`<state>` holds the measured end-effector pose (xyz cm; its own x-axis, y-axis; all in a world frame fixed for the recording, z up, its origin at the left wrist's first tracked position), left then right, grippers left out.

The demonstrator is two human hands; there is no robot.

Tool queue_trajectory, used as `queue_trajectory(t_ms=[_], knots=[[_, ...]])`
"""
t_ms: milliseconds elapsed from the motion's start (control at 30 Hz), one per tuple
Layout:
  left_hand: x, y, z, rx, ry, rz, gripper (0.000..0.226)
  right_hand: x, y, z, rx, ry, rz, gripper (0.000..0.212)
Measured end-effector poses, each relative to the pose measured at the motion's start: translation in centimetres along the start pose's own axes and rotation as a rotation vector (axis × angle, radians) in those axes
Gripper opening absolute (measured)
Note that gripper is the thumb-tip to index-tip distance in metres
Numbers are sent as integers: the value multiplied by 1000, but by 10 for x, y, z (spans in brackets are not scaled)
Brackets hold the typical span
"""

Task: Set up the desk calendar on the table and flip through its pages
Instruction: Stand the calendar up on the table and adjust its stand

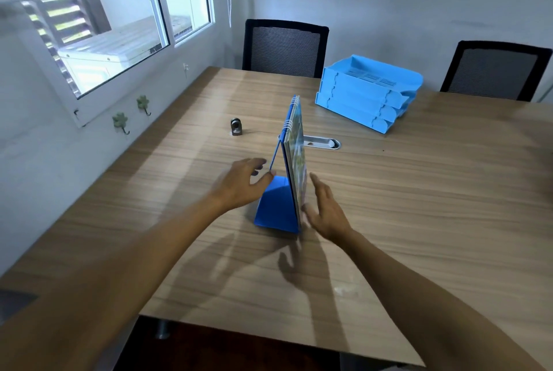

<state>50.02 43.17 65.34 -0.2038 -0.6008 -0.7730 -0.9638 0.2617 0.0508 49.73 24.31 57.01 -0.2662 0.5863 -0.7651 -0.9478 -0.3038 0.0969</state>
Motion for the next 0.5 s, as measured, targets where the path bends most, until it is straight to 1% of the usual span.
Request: queue_trajectory(t_ms=[67, 100, 167, 233, 333, 433, 500], knots=[[-7, 12, -8, -35, 23, -127, 47, -26, -12, -7, 17, -137, -84, 59], [-7, 19, -10, -60, 55, -185, 47, -38, -19, -9, 26, -218, -100, 54], [5, 34, -14, -113, 145, -237, 51, -58, -36, -4, 40, -365, -85, 48], [25, 46, -20, -120, 179, -237, 59, -72, -52, 8, 56, -509, -10, 51], [56, 55, -30, -98, 167, -237, 68, -78, -77, 18, 84, -628, 99, 54], [75, 55, -32, -118, 170, -257, 71, -77, -98, 16, 116, -764, 104, 55], [86, 51, -34, -133, 230, -213, 69, -74, -108, 17, 108, -825, 125, 56]])
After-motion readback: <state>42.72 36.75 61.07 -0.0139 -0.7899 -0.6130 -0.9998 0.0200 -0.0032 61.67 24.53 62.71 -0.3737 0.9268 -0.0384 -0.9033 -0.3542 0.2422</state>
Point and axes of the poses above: each hand's wrist, its own y-axis away from the middle knuckle, its own x-axis out of the palm, z = x × y, the point moved 10 cm from there along -y, towards the middle knuckle, and after that the axes turned 12 degrees about z, right-handed, at the moved point
